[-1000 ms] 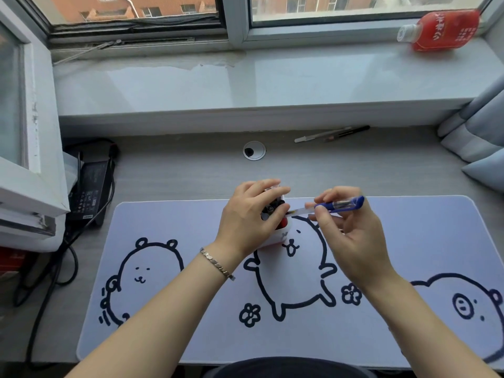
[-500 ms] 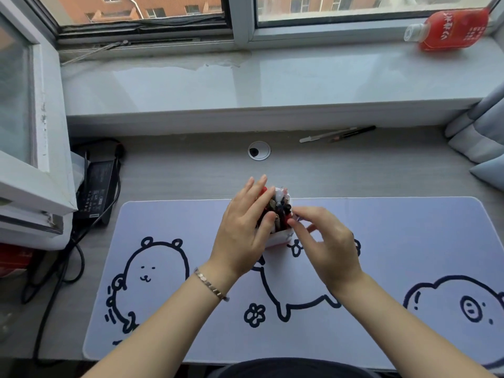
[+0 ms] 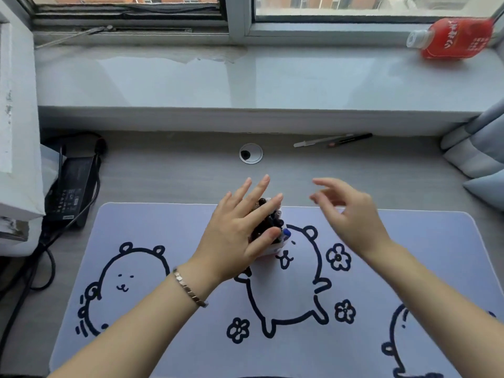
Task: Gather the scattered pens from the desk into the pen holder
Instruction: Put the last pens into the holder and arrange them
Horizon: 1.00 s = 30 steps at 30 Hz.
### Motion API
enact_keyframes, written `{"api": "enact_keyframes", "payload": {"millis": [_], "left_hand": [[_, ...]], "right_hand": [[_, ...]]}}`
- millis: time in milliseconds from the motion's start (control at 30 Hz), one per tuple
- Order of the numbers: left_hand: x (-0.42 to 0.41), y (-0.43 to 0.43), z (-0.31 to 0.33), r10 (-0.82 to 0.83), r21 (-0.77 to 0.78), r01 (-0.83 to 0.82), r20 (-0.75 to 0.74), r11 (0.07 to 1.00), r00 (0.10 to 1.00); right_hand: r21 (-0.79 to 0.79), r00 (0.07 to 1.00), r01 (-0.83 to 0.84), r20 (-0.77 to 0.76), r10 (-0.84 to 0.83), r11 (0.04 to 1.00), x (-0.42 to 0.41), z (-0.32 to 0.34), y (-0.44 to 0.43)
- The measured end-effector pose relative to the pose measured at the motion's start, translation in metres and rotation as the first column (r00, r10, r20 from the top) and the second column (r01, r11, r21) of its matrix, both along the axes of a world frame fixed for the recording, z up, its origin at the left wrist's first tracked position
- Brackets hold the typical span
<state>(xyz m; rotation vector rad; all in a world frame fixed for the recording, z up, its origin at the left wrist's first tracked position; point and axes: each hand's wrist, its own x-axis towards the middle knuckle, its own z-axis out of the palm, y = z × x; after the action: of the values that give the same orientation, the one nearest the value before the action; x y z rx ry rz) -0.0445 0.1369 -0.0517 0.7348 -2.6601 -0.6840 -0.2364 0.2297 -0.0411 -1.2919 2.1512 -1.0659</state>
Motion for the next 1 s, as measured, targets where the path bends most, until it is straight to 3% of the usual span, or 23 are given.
{"api": "enact_keyframes", "payload": {"millis": [100,233,367,533,667,767,833,1000], "left_hand": [[0.001,-0.003,0.005,0.027,0.212,0.001,-0.131,0.977,0.991],[0.002,-0.005,0.006,0.137,0.337,-0.071,-0.175,0.939,0.975],[0.005,-0.01,0.002,0.123,0.35,-0.069,-0.135,0.934,0.983],[0.004,-0.013,0.001,0.151,0.428,-0.086,-0.121,0.9,0.981],[0.003,-0.009,0.003,0.206,0.519,-0.118,-0.115,0.847,0.972],[0.005,-0.004,0.003,0.249,0.534,-0.158,-0.103,0.831,0.963],[0.009,0.0,0.003,0.284,0.545,-0.196,-0.082,0.815,0.955],[0.018,0.012,0.007,0.29,0.515,-0.205,-0.089,0.832,0.953]], "right_hand": [[0.157,0.968,0.102,-0.242,-0.062,0.982,-0.067,-0.026,-0.045],[0.462,0.875,0.118,-0.466,0.128,0.879,-0.121,-0.051,-0.089],[0.575,0.749,0.156,-0.599,0.284,0.803,-0.135,-0.063,-0.11],[0.638,0.693,0.076,-0.587,0.419,0.767,-0.144,-0.066,-0.114],[0.624,0.522,-0.139,-0.614,0.593,0.769,-0.136,-0.069,-0.114],[0.517,0.565,-0.222,-0.623,0.541,0.827,-0.117,-0.063,-0.126],[0.461,0.602,-0.164,-0.654,0.458,0.872,-0.105,-0.062,-0.142],[0.622,0.596,-0.036,-0.615,0.517,0.782,-0.098,-0.064,-0.15]]}}
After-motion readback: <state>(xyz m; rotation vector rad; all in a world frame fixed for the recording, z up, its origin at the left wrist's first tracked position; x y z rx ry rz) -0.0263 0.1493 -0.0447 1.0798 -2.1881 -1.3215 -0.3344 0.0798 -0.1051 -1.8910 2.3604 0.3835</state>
